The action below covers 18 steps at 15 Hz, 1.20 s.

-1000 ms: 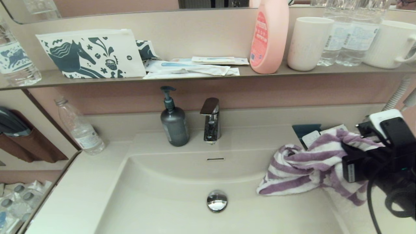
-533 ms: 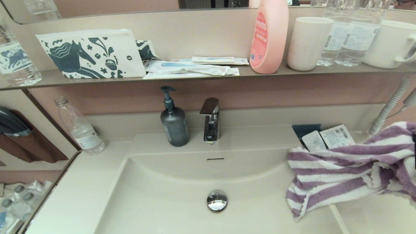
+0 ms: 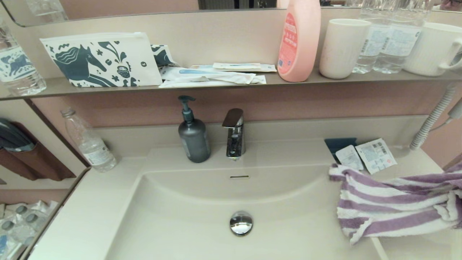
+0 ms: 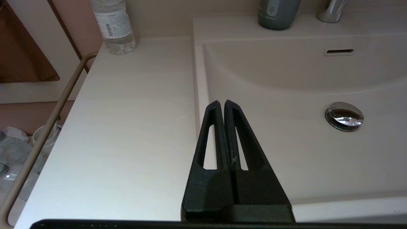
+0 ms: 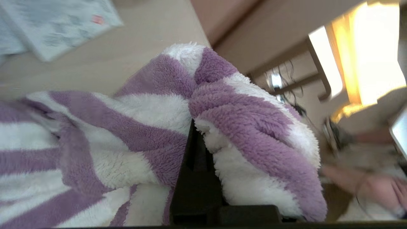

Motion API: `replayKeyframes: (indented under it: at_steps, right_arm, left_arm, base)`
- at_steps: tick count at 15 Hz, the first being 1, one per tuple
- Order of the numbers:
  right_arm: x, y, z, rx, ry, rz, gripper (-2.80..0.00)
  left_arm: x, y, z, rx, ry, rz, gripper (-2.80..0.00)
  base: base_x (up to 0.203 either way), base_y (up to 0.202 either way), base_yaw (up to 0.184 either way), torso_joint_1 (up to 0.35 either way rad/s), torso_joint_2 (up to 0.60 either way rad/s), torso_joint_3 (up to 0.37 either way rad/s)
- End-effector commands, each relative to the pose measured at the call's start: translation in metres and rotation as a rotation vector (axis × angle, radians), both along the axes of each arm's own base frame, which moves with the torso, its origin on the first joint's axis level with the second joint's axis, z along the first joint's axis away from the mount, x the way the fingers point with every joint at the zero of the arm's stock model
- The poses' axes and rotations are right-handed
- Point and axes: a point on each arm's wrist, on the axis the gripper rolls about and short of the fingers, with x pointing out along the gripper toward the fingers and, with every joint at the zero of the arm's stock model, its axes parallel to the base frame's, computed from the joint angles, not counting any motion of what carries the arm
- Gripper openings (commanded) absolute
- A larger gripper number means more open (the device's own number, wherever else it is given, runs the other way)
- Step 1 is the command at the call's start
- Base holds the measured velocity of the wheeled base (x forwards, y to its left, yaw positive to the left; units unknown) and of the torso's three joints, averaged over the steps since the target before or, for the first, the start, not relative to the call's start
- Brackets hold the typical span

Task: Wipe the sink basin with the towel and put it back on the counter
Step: Wipe the sink

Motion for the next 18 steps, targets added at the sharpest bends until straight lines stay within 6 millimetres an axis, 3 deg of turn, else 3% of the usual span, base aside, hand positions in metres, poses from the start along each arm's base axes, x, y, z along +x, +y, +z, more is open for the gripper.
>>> replayKeyframes:
  at_steps: [1, 6, 8, 13, 18]
  right_arm:
    - [0.017, -0.019, -0.013, 0.024, 0.074, -0.066, -2.80]
    - [0.044, -0.043, -0.047, 0.103, 0.194, -0.128, -2.80]
    - [0.058, -0.048, -0.048, 0.130, 0.177, -0.144, -2.80]
    - [0.085, -0.079, -0.008, 0.138, 0.083, -0.222, -2.80]
    - [0.070, -0.110, 0.024, 0.193, 0.066, -0.270, -2.80]
  left_arm:
    - [0.000, 0.000, 0.000, 0.001, 0.001, 0.001, -2.80]
    - [0.000, 0.000, 0.000, 0.001, 0.001, 0.001, -2.80]
    - [0.000, 0.000, 0.000, 0.001, 0.001, 0.001, -2.80]
    - [0.000, 0.000, 0.000, 0.001, 0.001, 0.001, -2.80]
    - [0.000, 0.000, 0.000, 0.001, 0.001, 0.001, -2.80]
  base:
    - [0.000, 0.000, 0.000, 0.000, 0.00, 0.000]
    - [0.000, 0.000, 0.000, 0.000, 0.00, 0.000]
    - [0.000, 0.000, 0.000, 0.000, 0.00, 0.000]
    - [0.000, 0.000, 0.000, 0.000, 0.00, 0.000]
    - [0.000, 0.000, 0.000, 0.000, 0.00, 0.000]
